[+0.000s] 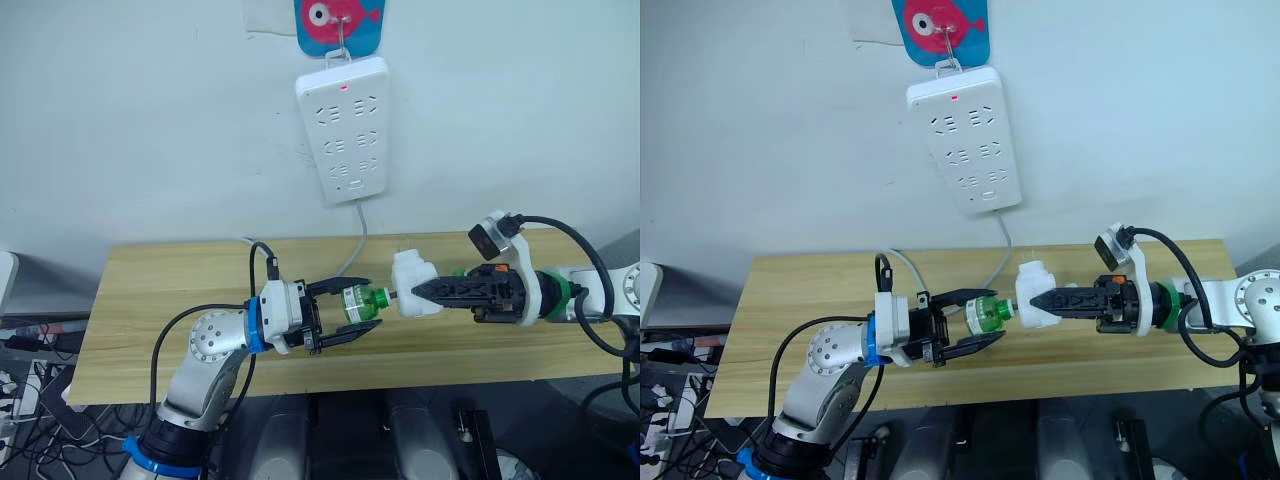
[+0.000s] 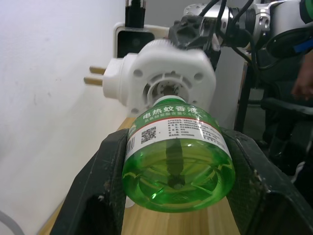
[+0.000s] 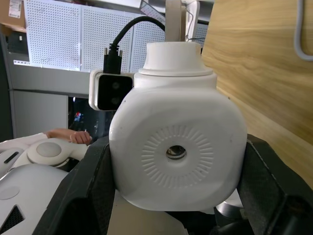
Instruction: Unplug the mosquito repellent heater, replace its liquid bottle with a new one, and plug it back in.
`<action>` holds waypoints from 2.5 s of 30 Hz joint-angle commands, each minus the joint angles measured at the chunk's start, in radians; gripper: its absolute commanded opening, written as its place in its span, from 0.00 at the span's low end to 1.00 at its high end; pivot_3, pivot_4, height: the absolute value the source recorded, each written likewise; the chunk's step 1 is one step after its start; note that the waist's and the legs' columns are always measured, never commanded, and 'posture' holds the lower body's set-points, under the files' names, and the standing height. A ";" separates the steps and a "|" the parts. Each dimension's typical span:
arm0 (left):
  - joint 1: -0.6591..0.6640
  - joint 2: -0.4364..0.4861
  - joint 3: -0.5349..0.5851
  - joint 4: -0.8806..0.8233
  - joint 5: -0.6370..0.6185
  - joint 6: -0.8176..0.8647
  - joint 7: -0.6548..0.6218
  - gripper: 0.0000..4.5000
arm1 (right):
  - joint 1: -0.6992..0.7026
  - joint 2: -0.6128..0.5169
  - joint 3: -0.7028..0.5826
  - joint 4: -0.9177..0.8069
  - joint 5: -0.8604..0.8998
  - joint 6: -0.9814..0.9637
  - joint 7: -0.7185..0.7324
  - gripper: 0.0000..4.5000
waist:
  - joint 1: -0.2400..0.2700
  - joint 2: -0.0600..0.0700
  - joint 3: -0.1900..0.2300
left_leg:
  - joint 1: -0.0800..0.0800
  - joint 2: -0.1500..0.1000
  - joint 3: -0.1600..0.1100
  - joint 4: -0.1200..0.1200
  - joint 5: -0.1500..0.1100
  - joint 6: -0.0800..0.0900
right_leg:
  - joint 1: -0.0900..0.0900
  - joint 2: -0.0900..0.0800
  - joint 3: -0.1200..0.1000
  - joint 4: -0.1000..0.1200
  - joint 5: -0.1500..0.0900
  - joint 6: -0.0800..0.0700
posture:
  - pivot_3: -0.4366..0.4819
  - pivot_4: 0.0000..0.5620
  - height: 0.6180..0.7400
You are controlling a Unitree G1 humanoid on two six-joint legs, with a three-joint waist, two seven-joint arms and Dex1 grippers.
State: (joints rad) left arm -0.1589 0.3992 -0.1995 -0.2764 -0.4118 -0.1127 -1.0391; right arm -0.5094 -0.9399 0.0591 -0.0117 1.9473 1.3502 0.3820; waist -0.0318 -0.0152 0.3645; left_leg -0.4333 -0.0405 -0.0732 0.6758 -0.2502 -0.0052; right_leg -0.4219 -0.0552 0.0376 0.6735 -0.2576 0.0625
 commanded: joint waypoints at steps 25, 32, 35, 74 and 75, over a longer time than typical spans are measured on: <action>-0.033 -0.010 -0.054 0.015 0.003 -0.036 -0.063 0.50 | -0.039 0.023 0.068 -0.115 0.025 -0.018 -0.068 0.66 | -0.002 -0.002 -0.005 | 0.000 0.000 0.000 0.003 0.000 0.000 | -0.001 0.000 0.000 0.005 0.000 0.000 | 0.43 0.50 1.00; -0.047 -0.022 -0.048 0.033 0.008 -0.051 -0.058 0.50 | -0.044 0.058 0.064 -0.107 0.025 -0.042 -0.091 0.66 | -0.002 -0.003 -0.007 | 0.000 0.000 0.000 0.003 0.000 0.000 | -0.001 0.000 0.000 0.005 0.000 0.000 | 0.43 0.51 1.00; -0.045 -0.024 -0.047 0.031 0.008 -0.051 -0.061 0.50 | -0.030 0.057 0.059 -0.120 0.025 -0.042 -0.082 0.66 | -0.002 -0.003 -0.007 | 0.000 0.000 0.000 0.003 0.000 0.000 | -0.001 0.000 0.000 0.005 0.000 0.000 | 0.43 0.51 1.00; -0.084 -0.042 -0.010 0.081 0.003 -0.014 0.003 0.50 | 0.142 -0.075 0.055 -0.300 0.025 -0.087 0.079 1.00 | -0.004 -0.004 -0.009 | 0.000 0.000 0.000 0.003 0.000 0.000 | 0.000 0.000 0.000 0.005 0.000 0.000 | 0.38 0.52 1.00; -0.085 -0.042 -0.010 0.082 0.003 -0.016 0.002 0.50 | 0.159 -0.102 0.045 -0.315 0.025 -0.089 0.105 1.00 | -0.005 -0.004 -0.009 | 0.000 0.000 0.000 0.003 0.000 0.000 | 0.000 0.000 0.000 0.005 0.000 0.000 | 0.38 0.52 1.00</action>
State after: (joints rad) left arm -0.2432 0.3653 -0.2244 -0.1755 -0.3984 -0.1071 -1.0367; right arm -0.3624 -1.0109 0.1312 -0.2785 1.9462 1.2694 0.4419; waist -0.0367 -0.0192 0.3552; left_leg -0.4331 -0.0407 -0.0735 0.6793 -0.2500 -0.0054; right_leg -0.4223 -0.0548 0.0376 0.6787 -0.2575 0.0626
